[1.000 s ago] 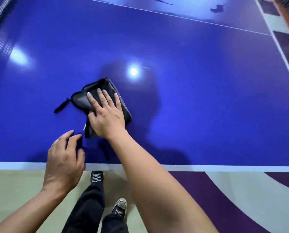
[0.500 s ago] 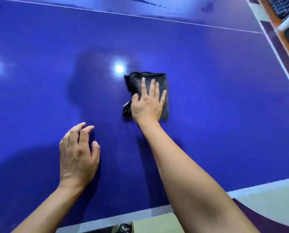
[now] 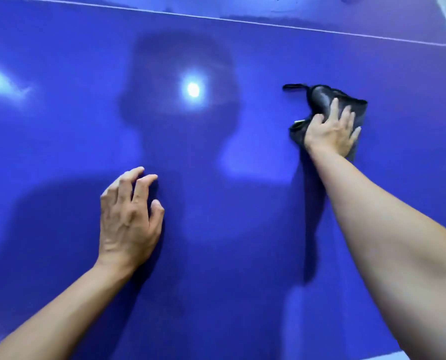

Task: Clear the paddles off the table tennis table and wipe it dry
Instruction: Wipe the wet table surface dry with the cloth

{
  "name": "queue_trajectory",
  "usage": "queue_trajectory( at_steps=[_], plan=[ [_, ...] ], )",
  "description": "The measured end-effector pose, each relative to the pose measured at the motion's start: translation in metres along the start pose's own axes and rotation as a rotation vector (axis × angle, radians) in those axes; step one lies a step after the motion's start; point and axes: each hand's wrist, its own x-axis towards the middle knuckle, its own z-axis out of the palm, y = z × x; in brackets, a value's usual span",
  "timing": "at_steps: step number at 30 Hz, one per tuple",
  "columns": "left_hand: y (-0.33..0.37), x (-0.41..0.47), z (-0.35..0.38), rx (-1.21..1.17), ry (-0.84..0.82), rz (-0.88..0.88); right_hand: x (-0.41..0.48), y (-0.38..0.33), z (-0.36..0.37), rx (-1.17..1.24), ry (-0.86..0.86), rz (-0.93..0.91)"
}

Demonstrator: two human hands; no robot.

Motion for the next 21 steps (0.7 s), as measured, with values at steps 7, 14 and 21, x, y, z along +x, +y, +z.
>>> queue_trajectory(
  at_steps=[7, 14, 21],
  plan=[
    [-0.003, -0.003, -0.005, 0.009, -0.076, -0.037, 0.033, -0.125, 0.026, 0.009, -0.04, -0.232],
    [-0.003, -0.008, -0.011, 0.067, -0.104, -0.066, -0.076, -0.216, 0.052, -0.009, -0.171, -0.794],
    [-0.007, -0.06, -0.046, 0.107, -0.108, -0.308, -0.222, -0.149, 0.035, 0.092, -0.289, -1.11]
  ],
)
